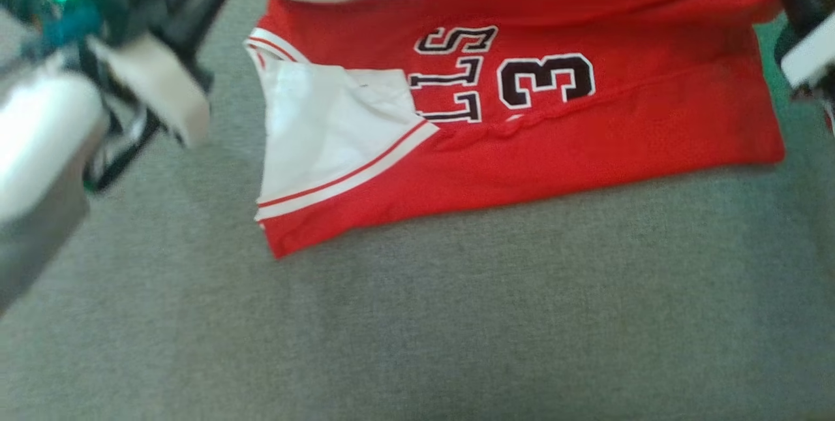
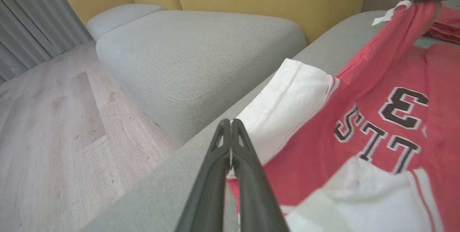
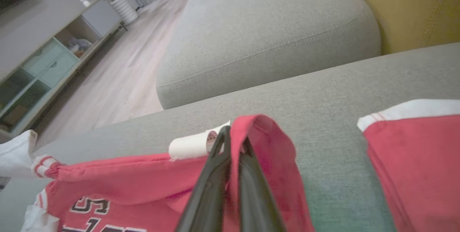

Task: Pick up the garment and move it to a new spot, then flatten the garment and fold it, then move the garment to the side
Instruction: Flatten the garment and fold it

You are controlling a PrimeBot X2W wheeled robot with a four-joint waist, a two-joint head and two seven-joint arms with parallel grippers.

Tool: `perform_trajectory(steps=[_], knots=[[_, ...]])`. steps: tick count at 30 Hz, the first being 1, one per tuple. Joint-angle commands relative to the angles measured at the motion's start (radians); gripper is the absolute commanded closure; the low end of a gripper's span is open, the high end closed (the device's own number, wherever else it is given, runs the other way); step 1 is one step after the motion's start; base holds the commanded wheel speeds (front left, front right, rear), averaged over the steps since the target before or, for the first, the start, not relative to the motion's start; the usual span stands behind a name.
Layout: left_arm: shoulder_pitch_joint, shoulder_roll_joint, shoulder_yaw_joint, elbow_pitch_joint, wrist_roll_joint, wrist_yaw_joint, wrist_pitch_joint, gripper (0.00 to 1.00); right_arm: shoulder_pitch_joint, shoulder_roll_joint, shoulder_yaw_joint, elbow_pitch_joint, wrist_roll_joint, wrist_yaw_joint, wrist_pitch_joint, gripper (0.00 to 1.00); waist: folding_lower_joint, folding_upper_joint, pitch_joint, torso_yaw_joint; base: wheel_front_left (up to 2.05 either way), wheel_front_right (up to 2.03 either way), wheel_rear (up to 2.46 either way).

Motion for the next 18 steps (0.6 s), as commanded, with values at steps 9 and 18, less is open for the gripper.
perform_trajectory(steps=[9, 18], knots=[[0.207, 0.171, 0.024, -0.326, -0.050, 0.168, -0.031, 1.00, 0.204, -0.112, -0.032, -0.116, 0.030, -0.001, -0.047, 1.00, 0.0002, -0.0001, -0.066, 0.043, 0.00, 0.00, 0.00], [0.373, 0.184, -0.004, -0.469, -0.091, 0.285, -0.062, 1.00, 0.313, -0.120, -0.060, -0.129, -0.011, -0.001, -0.051, 1.00, 0.0002, -0.0001, -0.060, 0.053, 0.00, 0.00, 0.00]])
